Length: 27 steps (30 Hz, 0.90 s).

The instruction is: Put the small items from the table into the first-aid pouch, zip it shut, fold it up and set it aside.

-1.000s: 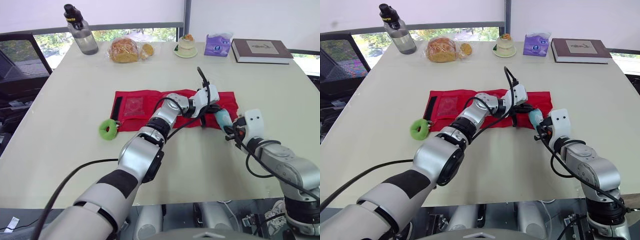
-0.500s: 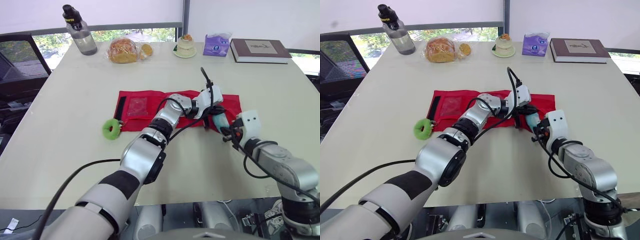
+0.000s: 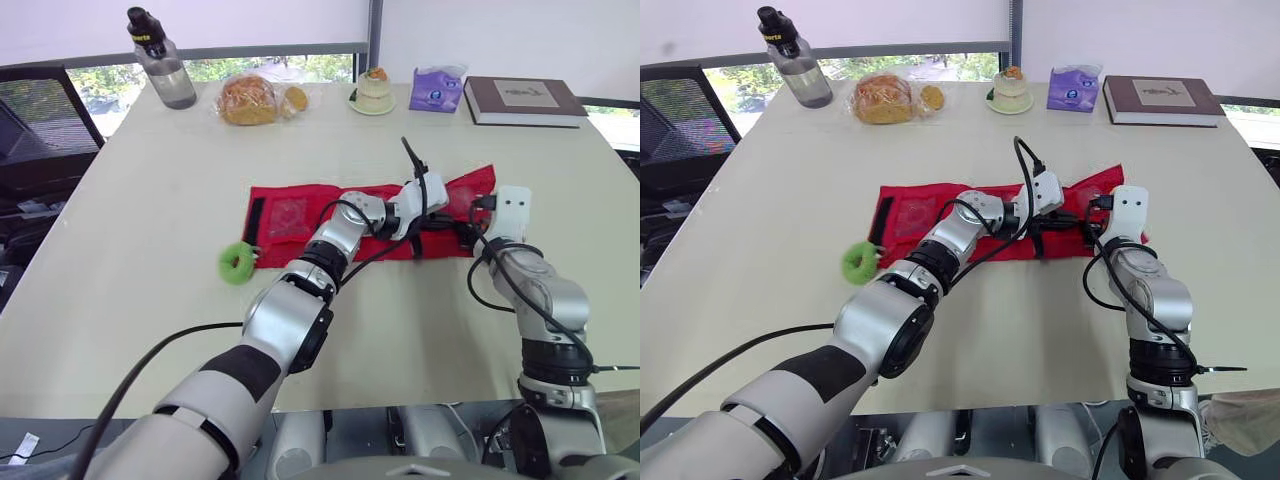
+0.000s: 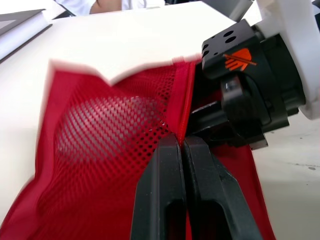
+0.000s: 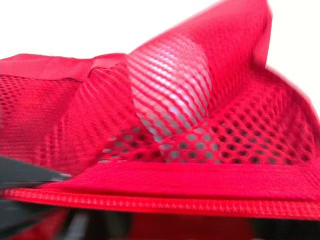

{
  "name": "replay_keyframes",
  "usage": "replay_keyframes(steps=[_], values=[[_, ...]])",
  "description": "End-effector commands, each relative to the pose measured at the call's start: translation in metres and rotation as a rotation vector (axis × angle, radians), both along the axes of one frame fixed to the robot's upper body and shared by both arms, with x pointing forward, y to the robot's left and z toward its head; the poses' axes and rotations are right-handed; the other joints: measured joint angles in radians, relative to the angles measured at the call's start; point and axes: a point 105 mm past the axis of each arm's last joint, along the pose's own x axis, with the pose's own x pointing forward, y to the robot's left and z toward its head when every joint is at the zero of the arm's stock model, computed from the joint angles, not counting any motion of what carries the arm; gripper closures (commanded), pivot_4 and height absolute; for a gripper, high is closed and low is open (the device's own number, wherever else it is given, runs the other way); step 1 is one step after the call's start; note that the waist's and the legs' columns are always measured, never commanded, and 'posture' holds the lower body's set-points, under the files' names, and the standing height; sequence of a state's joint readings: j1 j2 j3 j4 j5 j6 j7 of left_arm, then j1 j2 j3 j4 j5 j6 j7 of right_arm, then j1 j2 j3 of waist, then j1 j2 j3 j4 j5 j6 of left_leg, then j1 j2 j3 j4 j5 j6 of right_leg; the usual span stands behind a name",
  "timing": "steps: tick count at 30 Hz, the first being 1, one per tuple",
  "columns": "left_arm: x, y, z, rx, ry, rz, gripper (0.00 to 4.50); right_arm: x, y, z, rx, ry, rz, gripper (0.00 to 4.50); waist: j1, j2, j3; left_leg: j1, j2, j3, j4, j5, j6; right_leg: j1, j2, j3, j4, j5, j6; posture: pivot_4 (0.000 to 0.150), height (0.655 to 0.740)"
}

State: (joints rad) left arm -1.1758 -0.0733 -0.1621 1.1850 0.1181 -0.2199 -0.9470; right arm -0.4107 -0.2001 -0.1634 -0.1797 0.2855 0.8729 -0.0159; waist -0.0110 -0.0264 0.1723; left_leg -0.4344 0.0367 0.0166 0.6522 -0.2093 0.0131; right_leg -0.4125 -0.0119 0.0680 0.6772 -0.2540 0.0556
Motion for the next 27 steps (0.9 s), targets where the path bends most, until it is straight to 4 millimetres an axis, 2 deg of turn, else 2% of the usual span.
replay_keyframes(steps=[1, 5, 10, 13, 16, 18, 22, 23, 24, 25, 26, 27], values=[[-0.004, -0.018, 0.013, -0.036, -0.030, -0.004, 4.50, -0.021, 0.023, 0.018, -0.009, -0.066, 0.161, 0.71, -0.002, 0.000, 0.000, 0.000, 0.000, 0.000, 0.000, 0.000, 0.000, 0.000, 0.000, 0.000, 0.000, 0.000, 0.000, 0.150, 0.7400], [-0.004, -0.022, 0.014, -0.040, -0.029, 0.008, 4.50, -0.045, 0.028, 0.017, -0.029, -0.058, 0.253, 0.71, -0.010, 0.001, 0.000, 0.001, 0.000, 0.000, 0.000, 0.000, 0.000, 0.000, 0.000, 0.001, 0.000, 0.000, 0.000, 0.150, 0.7400], [-0.006, -0.026, 0.014, -0.043, -0.025, 0.005, 4.50, -0.062, 0.030, 0.024, -0.058, -0.088, 0.328, 0.71, -0.017, 0.001, 0.000, 0.002, 0.001, -0.001, 0.000, 0.000, 0.000, 0.000, 0.002, 0.001, 0.001, 0.000, 0.000, 0.150, 0.7400], [-0.007, -0.028, 0.014, -0.053, -0.012, -0.003, 4.50, -0.072, 0.025, 0.033, -0.069, -0.115, 0.347, 0.71, -0.019, 0.001, 0.000, 0.001, 0.001, -0.001, 0.001, 0.000, 0.000, 0.000, 0.001, 0.001, 0.001, 0.000, 0.000, 0.150, 0.7400], [-0.009, -0.028, 0.018, -0.092, 0.036, -0.016, 4.50, -0.079, 0.009, 0.037, -0.076, -0.131, 0.304, 0.71, -0.018, 0.001, 0.000, 0.001, 0.000, -0.001, 0.001, 0.000, 0.000, 0.000, 0.001, 0.001, 0.000, 0.000, 0.000, 0.150, 0.7400], [-0.009, -0.024, 0.021, -0.118, 0.071, -0.027, 3.34, -0.082, -0.012, 0.030, -0.102, -0.108, 0.227, 0.58, -0.018, 0.001, 0.000, 0.001, 0.000, -0.001, 0.001, 0.000, 0.000, 0.000, 0.001, 0.000, 0.000, 0.000, 0.000, 0.150, 0.7400], [-0.011, -0.006, 0.031, -0.166, 0.066, -0.096, 1.72, -0.083, -0.040, 0.016, -0.122, -0.071, 0.128, 0.58, -0.024, 0.001, 0.000, 0.001, 0.000, 0.000, 0.000, 0.000, 0.000, 0.000, 0.001, 0.000, 0.000, 0.000, 0.000, 0.150, 0.7400], [-0.012, 0.002, 0.034, -0.175, 0.065, -0.120, 1.56, -0.081, -0.046, 0.013, -0.127, -0.065, 0.101, 0.58, -0.028, 0.001, 0.000, 0.002, 0.000, 0.000, 0.000, 0.000, 0.000, 0.000, 0.001, 0.001, 0.000, 0.000, 0.000, 0.150, 0.7400], [-0.014, 0.015, 0.039, -0.183, 0.063, -0.151, 0.86, -0.079, -0.051, 0.009, -0.123, -0.058, 0.080, 0.58, -0.032, 0.001, 0.000, 0.002, 0.000, 0.000, 0.000, 0.000, 0.000, 0.000, 0.001, 0.002, 0.001, 0.000, 0.000, 0.150, 0.7400], [-0.015, 0.028, 0.043, -0.186, 0.060, -0.176, 0.65, -0.077, -0.055, 0.005, -0.119, -0.052, 0.069, 0.58, -0.034, 0.001, 0.000, 0.003, 0.001, 0.001, 0.000, 0.000, 0.000, 0.000, 0.001, 0.002, 0.001, 0.000, 0.000, 0.150, 0.7400], [-0.017, 0.039, 0.046, -0.185, 0.059, -0.192, 0.20, -0.075, -0.057, 0.003, -0.116, -0.049, 0.063, 0.58, -0.039, 0.002, -0.001, 0.003, 0.001, 0.001, 0.000, 0.000, 0.000, 0.000, 0.002, 0.003, 0.001, 0.000, 0.000, 0.150, 0.7400], [-0.020, 0.051, 0.049, -0.176, 0.055, -0.207, 0.03, -0.072, -0.058, 0.001, -0.108, -0.050, 0.061, 0.58, -0.042, 0.002, -0.001, 0.004, 0.002, 0.001, -0.001, 0.000, 0.000, 0.000, 0.003, 0.003, 0.001, 0.000, 0.000, 0.150, 0.7400]])
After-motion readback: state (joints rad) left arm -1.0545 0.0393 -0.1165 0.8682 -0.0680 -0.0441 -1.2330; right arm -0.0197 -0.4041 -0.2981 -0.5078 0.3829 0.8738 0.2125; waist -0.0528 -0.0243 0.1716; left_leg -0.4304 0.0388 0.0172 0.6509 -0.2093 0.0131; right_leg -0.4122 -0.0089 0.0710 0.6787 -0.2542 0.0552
